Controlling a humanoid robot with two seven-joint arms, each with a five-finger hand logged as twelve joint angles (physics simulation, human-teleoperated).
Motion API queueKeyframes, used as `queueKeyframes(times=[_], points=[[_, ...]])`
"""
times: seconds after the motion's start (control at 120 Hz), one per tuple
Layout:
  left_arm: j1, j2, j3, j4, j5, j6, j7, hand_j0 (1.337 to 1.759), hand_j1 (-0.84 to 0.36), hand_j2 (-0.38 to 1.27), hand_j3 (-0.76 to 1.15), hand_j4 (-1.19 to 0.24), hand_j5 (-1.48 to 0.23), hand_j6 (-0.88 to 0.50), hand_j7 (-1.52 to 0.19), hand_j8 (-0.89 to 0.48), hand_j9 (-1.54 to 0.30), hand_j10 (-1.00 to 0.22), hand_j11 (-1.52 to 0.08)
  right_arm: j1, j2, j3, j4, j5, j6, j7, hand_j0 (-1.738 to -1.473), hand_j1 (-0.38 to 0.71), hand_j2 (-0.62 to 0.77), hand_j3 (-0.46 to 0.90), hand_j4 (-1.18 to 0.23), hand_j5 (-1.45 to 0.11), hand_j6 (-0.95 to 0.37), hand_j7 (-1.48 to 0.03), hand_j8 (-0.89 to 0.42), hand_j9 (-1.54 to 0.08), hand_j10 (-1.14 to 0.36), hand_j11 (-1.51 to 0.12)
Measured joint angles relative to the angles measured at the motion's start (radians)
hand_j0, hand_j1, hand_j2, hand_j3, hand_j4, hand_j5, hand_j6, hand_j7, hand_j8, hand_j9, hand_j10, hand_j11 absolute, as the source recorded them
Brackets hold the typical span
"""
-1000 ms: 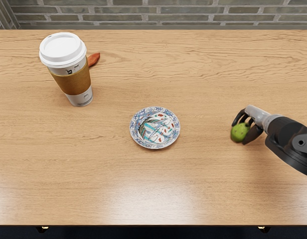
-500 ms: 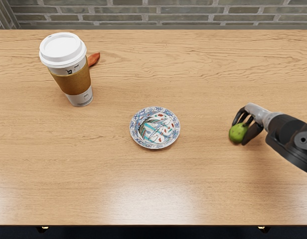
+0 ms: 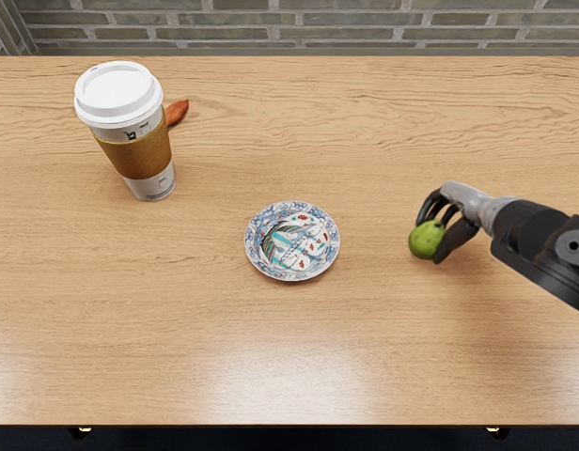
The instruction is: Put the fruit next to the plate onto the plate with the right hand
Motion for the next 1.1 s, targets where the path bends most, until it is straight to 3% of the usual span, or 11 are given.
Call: queueKeyframes(times=[0.567,0.85,1.1], points=[[0.003,0.000,0.000,0.000,0.000,0.000,0.000,1.658,0.34,0.00,0.00,-0.01,-0.01,-0.01,-0.01,-0.01,-0.01,-0.01,-0.01,0.040,0.167,0.175,0.000,0.148,0.066,-0.002,-1.658,0.39,0.53,0.00,-0.64,-1.08,-0.39,-1.01,-0.43,-1.05,-0.76,-1.06],[0.002,0.000,0.000,0.000,0.000,0.000,0.000,1.658,0.34,0.00,0.00,-0.01,-0.01,-0.01,-0.01,-0.01,-0.01,-0.01,-0.01,0.085,0.317,0.184,-0.114,0.190,0.067,-0.003,-1.658,0.42,0.55,0.00,-0.60,-1.07,-0.37,-1.01,-0.41,-1.04,-0.77,-1.04],[0.002,0.000,0.000,0.000,0.000,0.000,0.001,1.658,0.34,0.00,0.00,-0.01,-0.01,-0.01,-0.01,-0.01,-0.01,-0.01,-0.01,0.098,0.392,0.185,-0.188,0.194,0.067,-0.001,-1.658,0.37,0.56,0.00,-0.68,-1.06,-0.45,-1.01,-0.48,-1.04,-0.77,-1.04]])
